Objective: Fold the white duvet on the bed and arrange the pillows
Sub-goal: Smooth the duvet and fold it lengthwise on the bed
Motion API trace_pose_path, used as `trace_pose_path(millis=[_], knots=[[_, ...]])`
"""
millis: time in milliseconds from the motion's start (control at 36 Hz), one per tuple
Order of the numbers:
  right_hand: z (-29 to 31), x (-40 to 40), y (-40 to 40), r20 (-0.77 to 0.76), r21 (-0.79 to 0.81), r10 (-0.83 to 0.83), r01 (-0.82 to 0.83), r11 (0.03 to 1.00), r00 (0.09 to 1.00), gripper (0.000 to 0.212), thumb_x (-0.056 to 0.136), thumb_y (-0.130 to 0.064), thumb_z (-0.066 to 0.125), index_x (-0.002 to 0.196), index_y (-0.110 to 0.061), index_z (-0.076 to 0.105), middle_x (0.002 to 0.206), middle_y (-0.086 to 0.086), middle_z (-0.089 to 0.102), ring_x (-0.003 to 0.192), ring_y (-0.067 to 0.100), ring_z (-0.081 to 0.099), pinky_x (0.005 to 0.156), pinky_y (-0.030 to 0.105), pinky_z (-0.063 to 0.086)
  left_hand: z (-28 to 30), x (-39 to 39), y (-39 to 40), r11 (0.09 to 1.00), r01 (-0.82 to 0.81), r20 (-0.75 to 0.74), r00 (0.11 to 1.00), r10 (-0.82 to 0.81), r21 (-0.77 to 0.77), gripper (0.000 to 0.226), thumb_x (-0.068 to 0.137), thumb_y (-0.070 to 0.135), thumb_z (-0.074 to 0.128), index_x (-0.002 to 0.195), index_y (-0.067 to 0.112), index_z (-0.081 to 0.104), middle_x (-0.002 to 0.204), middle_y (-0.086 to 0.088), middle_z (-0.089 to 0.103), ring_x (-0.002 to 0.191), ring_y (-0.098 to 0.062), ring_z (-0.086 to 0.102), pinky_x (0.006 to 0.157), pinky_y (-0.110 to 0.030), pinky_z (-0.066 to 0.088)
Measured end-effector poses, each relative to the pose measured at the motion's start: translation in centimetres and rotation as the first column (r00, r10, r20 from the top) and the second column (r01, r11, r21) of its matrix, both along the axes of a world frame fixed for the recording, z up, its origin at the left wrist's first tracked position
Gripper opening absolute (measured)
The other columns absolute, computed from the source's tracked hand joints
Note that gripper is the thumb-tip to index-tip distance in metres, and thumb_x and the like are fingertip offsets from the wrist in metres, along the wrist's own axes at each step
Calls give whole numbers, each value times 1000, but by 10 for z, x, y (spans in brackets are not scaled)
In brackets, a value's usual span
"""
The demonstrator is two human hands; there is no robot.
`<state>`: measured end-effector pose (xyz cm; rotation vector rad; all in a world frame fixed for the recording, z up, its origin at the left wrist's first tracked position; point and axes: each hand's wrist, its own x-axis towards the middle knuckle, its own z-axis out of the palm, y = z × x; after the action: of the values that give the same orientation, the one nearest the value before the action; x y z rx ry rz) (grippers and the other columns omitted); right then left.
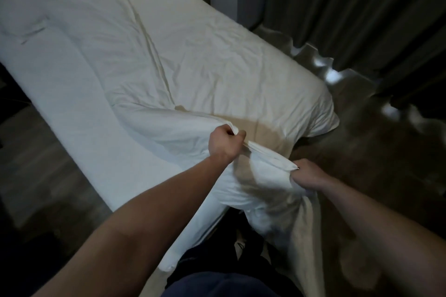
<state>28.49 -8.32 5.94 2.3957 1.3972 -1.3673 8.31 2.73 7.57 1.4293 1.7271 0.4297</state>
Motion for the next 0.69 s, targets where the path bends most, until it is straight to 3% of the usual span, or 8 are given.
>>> trace_pose_path(millis=[56,111,167,222,306,444,556,694], knots=[[2,9,12,6,-33,-7,8,999,1000,19,76,-8,56,84,-16,71,92,13,71,88,26,68,58,26,46,-3,10,14,1000,18,6,1000,-18,-11,32,77,35,65,59,12,52,55,0,53,61,-20,55,57,-27,37],[2,19,25,11,-42,-1,2,999,1000,7,70,-13,61,73,-17,65,86,9,67,84,23,66,53,27,42,-8,20,28,999,35,11,999,-35,-23,33,76,37,66,63,7,58,58,-4,57,65,-22,58,59,-28,41],[-3,29,35,21,-57,-3,4,998,1000,9,77,-10,62,78,-17,68,92,13,67,89,25,64,62,25,37,-15,30,40,998,57,4,998,-57,-34,36,75,38,66,67,4,60,64,-9,62,68,-23,61,60,-29,44],[-15,40,45,31,-53,-22,23,998,999,21,82,-7,59,97,-7,74,106,16,71,101,29,65,68,23,36,-23,41,51,995,86,-14,996,-87,-44,37,74,40,67,65,5,60,64,-8,63,69,-22,61,60,-29,44],[-37,57,56,10,-61,-95,96,994,995,34,85,-7,55,114,-7,73,116,17,70,110,30,64,78,28,46,-36,57,65,990,117,-57,991,-122,-81,35,75,41,67,59,12,56,58,0,57,68,-20,59,60,-26,39],[-73,76,75,36,-117,-126,129,985,991,34,84,-16,54,110,-7,73,114,18,70,108,33,65,84,31,49,-66,82,86,979,153,-147,974,-173,-136,36,76,43,67,60,13,54,62,0,58,70,-23,60,60,-27,41],[-139,103,85,73,-175,-116,128,976,991,56,66,-35,45,110,-12,70,116,15,68,109,33,64,93,41,51,-97,101,100,968,144,-202,962,-186,-205,37,78,42,67,60,16,48,62,2,54,68,-22,57,57,-26,36],[-167,111,99,79,-168,-121,133,977,990,35,90,-27,56,118,-7,66,120,16,66,114,33,62,89,34,48,-141,114,115,906,250,-226,914,-337,-342,39,82,55,65,75,18,56,79,0,63,84,-21,63,71,-27,46]])
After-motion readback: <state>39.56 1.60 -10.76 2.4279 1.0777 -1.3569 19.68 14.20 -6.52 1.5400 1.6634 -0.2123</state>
